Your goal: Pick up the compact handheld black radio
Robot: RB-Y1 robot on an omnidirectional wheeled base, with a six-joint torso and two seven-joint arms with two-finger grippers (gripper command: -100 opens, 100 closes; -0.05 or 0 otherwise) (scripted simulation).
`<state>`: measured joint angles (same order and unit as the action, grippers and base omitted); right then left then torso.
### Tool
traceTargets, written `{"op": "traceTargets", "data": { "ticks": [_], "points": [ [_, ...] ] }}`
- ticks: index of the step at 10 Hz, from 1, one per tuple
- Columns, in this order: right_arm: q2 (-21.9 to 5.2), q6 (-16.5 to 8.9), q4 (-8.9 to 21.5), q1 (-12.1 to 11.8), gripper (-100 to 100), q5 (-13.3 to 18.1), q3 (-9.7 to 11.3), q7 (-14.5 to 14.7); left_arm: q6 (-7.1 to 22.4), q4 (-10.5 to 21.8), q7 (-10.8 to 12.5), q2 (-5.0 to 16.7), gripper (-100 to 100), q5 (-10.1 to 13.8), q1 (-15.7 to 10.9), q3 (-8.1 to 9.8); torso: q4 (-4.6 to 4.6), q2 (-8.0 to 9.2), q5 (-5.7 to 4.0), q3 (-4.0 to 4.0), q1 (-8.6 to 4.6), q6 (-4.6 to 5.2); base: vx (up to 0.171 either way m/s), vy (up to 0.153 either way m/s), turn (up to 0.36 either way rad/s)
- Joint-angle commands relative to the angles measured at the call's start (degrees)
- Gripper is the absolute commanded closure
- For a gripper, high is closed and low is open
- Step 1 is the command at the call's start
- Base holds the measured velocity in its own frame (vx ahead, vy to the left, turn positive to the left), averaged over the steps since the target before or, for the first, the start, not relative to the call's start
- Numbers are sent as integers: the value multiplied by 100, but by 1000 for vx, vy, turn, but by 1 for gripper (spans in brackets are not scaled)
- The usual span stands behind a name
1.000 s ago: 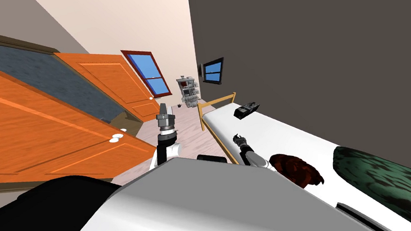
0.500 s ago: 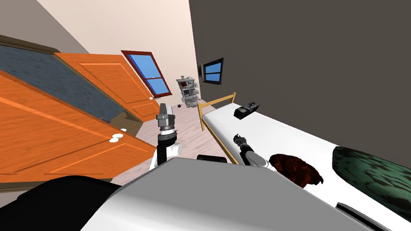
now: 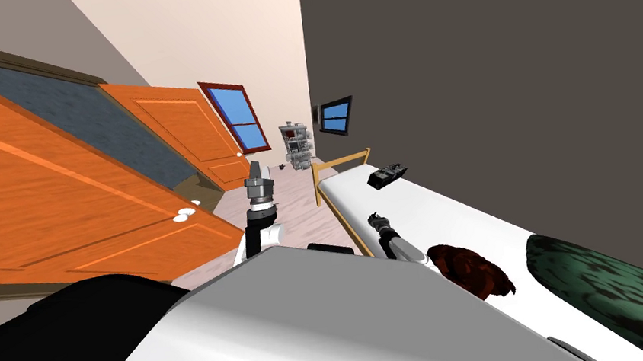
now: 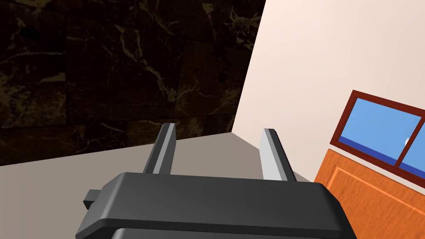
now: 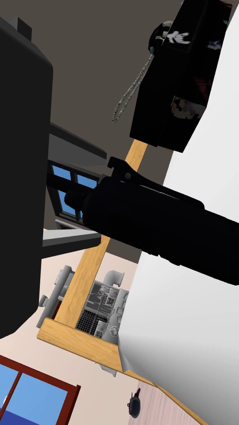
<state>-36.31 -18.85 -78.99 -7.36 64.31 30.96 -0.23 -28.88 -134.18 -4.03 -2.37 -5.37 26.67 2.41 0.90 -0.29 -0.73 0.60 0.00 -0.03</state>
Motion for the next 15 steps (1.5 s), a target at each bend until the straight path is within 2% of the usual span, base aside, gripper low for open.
{"op": "traceTargets", "data": {
  "ticks": [1,2,3,4,5,6,7,8,9,10,11,13,14,15],
  "points": [
    [16,213,-13,-91,100,-85,-93,286,0,0,0,0,0,0,0,0,0,0,0,0,0,0,15,35,-9],
    [16,213,-13,-91,100,-85,-93,333,0,0,0,0,0,0,0,0,8,-3,-9,6,-5,-4,0,9,-1],
    [124,481,4,-330,100,-308,-409,538,0,0,0,0,0,0,0,0,15,-2,-19,9,-13,-8,26,33,60],
    [124,627,4,-330,100,-416,-538,660,0,0,0,0,0,0,0,0,35,-7,-32,21,-12,-2,33,52,17],
    [124,635,4,-330,100,-441,-538,837,0,0,0,0,0,0,0,0,44,-13,-40,29,-9,-4,12,33,-14],
    [124,635,4,-330,100,-441,-538,891,0,0,0,0,0,0,0,0,50,-13,-48,31,-13,-8,-4,10,-4],
    [231,909,22,-569,100,-704,-840,1113,0,0,0,0,0,0,0,0,53,-11,-55,32,-21,-11,20,36,68],
    [231,1026,22,-569,100,-797,-982,1264,0,0,0,0,0,0,0,0,72,-13,-70,42,-16,-7,27,50,13],
    [231,1057,22,-569,100,-797,-982,1445,0,0,0,0,0,0,0,0,77,-18,-74,47,-14,-7,11,31,-19],
    [339,1268,40,-808,100,-1071,-1241,1611,0,0,0,0,0,0,0,0,80,-18,-79,49,-19,-11,34,46,45],
    [339,1386,40,-808,100,-1154,-1393,1780,0,0,0,0,0,0,0,0,96,-22,-93,58,-16,-9,27,53,23],
    [339,1479,40,-808,100,-1154,-1427,2009,0,0,0,0,0,0,0,0,100,-22,-100,61,-26,-11,0,22,-5],
    [446,1750,58,-1047,100,-1431,-1709,2229,0,0,0,0,0,0,0,0,100,-20,-102,60,-33,-12,22,33,63],
    [446,1901,58,-1047,100,-1510,-1872,2390,0,0,0,0,0,0,0,0,109,-23,-109,66,-31,-8,25,54,14]
  ]
}}
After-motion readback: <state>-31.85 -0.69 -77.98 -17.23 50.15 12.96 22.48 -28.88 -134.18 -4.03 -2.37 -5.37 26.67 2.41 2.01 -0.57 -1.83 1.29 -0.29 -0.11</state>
